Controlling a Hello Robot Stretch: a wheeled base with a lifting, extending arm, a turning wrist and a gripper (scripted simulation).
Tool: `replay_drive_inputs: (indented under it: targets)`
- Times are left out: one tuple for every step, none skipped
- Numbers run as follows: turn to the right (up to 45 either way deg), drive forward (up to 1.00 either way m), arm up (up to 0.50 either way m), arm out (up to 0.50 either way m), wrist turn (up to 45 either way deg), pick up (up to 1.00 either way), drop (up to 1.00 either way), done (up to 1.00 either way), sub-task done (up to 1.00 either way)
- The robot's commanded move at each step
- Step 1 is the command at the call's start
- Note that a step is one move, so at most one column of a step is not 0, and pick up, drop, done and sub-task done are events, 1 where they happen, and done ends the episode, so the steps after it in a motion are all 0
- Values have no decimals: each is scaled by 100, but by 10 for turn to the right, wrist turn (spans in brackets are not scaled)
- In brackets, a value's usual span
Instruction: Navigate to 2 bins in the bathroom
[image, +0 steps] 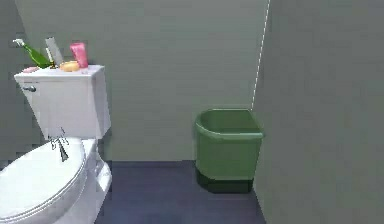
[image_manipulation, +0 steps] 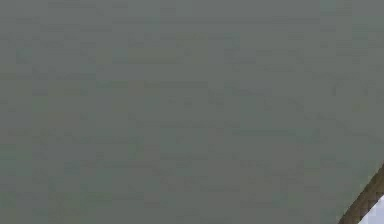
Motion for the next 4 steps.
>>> replay_drive_inputs:
  targets:
    - [120, 0, 0, 0, 0, 0, 0, 0, 0]
    - [0, 50, 0, 0, 0, 0, 0, 0, 0]
    - [0, 0, 0, 0, 0, 0, 0, 0, 100]
    - [-450, 0, 0, 0, 0, 0, 0, 0, 0]
